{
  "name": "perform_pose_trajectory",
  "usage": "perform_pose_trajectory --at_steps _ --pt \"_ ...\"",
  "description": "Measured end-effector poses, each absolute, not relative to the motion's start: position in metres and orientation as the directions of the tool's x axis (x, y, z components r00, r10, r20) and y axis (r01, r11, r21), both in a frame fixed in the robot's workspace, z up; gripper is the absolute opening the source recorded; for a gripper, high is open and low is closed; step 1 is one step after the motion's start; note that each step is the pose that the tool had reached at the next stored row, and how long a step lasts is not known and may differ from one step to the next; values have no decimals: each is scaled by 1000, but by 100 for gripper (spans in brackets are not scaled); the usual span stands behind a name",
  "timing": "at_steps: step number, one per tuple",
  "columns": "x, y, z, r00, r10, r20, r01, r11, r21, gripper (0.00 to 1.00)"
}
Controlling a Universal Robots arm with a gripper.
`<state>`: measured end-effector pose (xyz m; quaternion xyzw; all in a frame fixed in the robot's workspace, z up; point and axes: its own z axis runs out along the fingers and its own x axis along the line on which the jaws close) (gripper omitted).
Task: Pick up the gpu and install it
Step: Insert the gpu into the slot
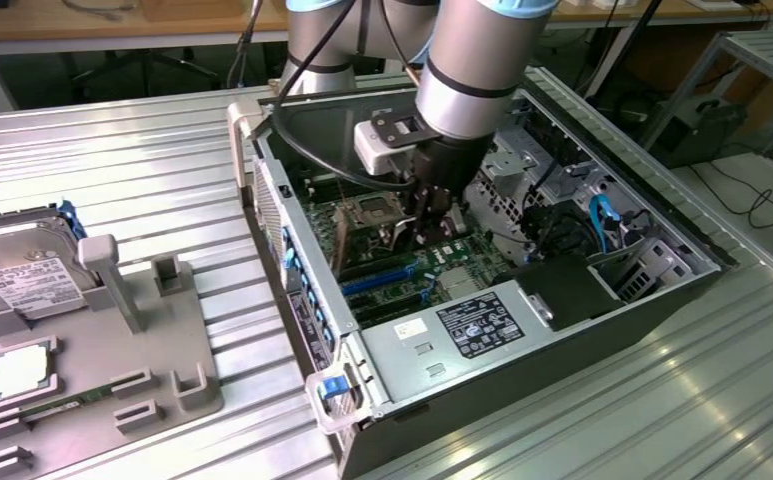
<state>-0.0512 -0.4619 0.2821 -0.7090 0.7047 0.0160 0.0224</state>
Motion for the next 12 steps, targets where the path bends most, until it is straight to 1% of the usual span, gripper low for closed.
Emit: perform_pose_trajectory --at_steps 12 --pt "-59 -462 271 2 -999 -54 -1000 -1 -9 28"
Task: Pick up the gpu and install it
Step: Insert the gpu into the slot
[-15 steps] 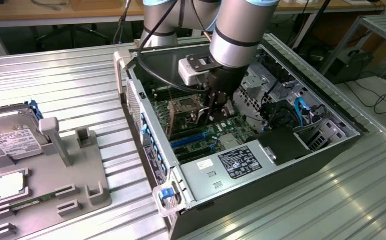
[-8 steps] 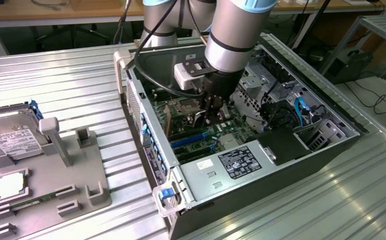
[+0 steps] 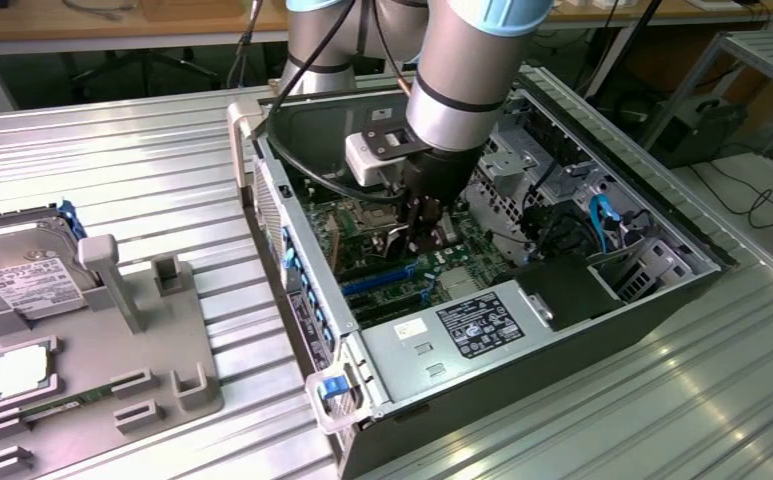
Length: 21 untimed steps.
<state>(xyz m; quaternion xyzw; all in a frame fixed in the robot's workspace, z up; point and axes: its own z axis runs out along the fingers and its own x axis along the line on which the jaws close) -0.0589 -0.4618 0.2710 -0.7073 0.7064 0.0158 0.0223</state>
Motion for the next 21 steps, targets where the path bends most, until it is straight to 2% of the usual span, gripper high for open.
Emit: perform_pose_trajectory --at_steps 21 --pt "-66 -465 259 2 -999 -47 -1000 -1 -9 28"
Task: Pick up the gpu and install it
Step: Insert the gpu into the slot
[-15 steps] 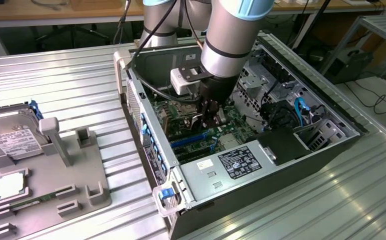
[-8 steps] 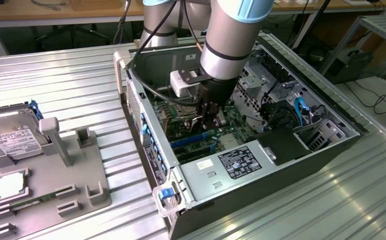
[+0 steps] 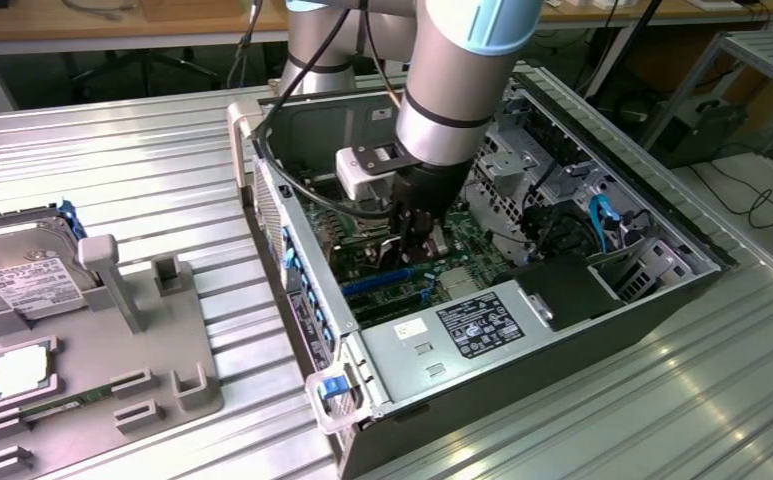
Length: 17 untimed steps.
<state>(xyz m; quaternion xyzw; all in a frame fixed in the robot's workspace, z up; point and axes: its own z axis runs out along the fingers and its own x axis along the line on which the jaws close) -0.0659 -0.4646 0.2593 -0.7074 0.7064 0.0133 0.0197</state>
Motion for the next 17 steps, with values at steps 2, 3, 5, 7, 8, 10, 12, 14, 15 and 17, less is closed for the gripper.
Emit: perform_pose_trajectory --at_steps 2,3,5,7,8,10,12,14,15,17 --pt "-66 -465 257 1 -999 -47 -1000 -1 -9 28" --pt "-67 -465 257 1 -999 -47 -1000 -1 -9 28" --pt "-69 -465 256 2 -999 -47 -1000 -1 -9 28" --pt "-70 -465 255 2 -999 -47 -1000 -1 -9 28" --pt "-71 -465 255 2 -999 -47 -1000 -1 -9 28" --pt "-72 -465 254 2 -999 -47 -1000 -1 -9 28" --pt "-73 -465 253 2 -999 -47 -1000 -1 -9 28" --pt "-73 -465 252 2 -999 -47 -1000 -1 -8 28" --pt "-74 -465 251 1 -999 -47 -1000 -1 -8 28" --pt "-74 -465 250 1 -999 -47 -1000 -1 -7 28"
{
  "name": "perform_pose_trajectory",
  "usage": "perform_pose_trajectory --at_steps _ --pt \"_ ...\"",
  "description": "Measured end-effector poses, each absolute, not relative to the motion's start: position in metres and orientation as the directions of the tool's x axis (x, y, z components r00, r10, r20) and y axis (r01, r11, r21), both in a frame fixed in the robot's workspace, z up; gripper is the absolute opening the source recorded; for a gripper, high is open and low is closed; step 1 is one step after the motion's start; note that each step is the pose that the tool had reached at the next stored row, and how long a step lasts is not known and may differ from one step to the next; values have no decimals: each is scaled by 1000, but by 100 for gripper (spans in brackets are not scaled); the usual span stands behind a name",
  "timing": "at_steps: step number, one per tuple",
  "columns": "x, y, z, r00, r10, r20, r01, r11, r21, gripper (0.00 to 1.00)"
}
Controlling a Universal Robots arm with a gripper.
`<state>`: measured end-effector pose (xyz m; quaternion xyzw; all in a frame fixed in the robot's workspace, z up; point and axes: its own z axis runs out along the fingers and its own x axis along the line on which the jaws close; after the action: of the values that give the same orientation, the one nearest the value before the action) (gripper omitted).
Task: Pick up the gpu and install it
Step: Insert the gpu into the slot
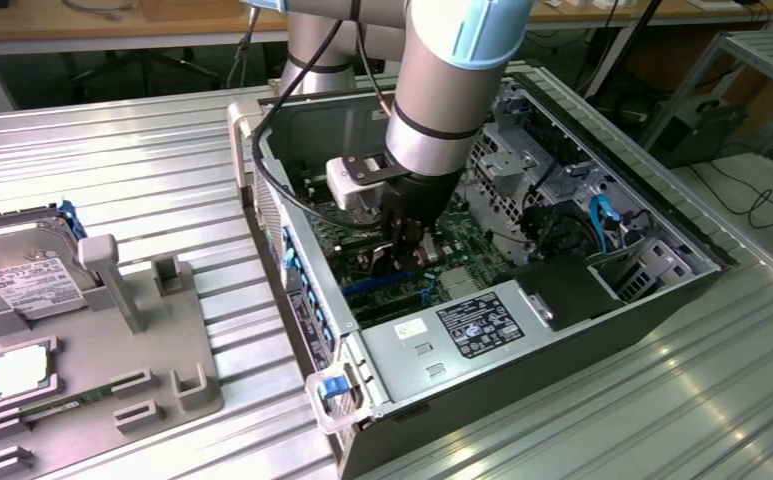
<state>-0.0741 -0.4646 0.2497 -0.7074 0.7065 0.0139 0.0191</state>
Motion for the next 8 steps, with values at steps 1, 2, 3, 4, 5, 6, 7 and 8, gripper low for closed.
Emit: perform_pose_trajectory --at_steps 1,2,3,4,5,6,7,8 --pt "-75 -465 249 1 -999 -47 -1000 -1 -7 28" --pt "-75 -465 249 1 -999 -47 -1000 -1 -7 28" --pt "-76 -465 248 1 -999 -47 -1000 -1 -7 28" --pt "-76 -465 248 1 -999 -47 -1000 -1 -7 28" --pt "-76 -465 248 1 -999 -47 -1000 -1 -7 28" --pt "-76 -465 247 2 -999 -47 -1000 -1 -7 28" --pt "-76 -465 247 2 -999 -47 -1000 -1 -7 28" --pt "-76 -465 246 1 -999 -47 -1000 -1 -7 28"
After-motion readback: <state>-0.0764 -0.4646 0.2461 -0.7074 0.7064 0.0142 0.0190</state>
